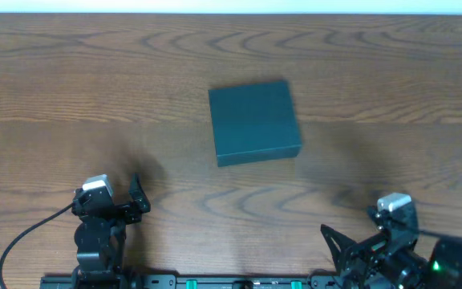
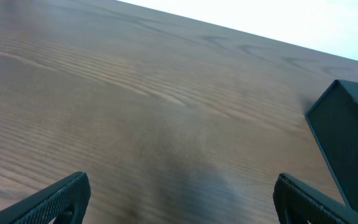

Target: Pack container

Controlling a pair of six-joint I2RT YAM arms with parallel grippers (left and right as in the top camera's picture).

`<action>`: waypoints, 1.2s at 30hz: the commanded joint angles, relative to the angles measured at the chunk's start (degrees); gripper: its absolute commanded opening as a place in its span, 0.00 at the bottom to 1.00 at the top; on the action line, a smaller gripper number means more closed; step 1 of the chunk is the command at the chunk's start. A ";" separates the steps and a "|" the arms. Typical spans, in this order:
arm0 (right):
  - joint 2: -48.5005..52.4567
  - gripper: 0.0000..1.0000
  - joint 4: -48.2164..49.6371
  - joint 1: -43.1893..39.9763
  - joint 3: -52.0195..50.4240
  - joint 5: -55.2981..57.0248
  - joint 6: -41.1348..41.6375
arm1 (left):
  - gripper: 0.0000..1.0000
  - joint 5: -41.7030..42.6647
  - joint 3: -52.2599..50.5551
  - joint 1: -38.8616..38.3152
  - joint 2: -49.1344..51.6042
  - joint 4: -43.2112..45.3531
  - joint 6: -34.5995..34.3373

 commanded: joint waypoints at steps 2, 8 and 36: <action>-7.15 0.99 6.21 0.55 -7.26 1.42 -8.41 | 0.95 -0.42 -1.29 0.24 -0.48 0.04 -0.22; -14.27 0.99 9.73 0.55 -21.09 1.46 -18.10 | 0.95 -0.42 -1.29 0.24 -0.48 0.04 -0.22; -17.44 0.99 18.43 0.90 -41.44 0.83 -18.25 | 0.95 -0.42 -1.29 0.24 -0.48 0.04 -0.22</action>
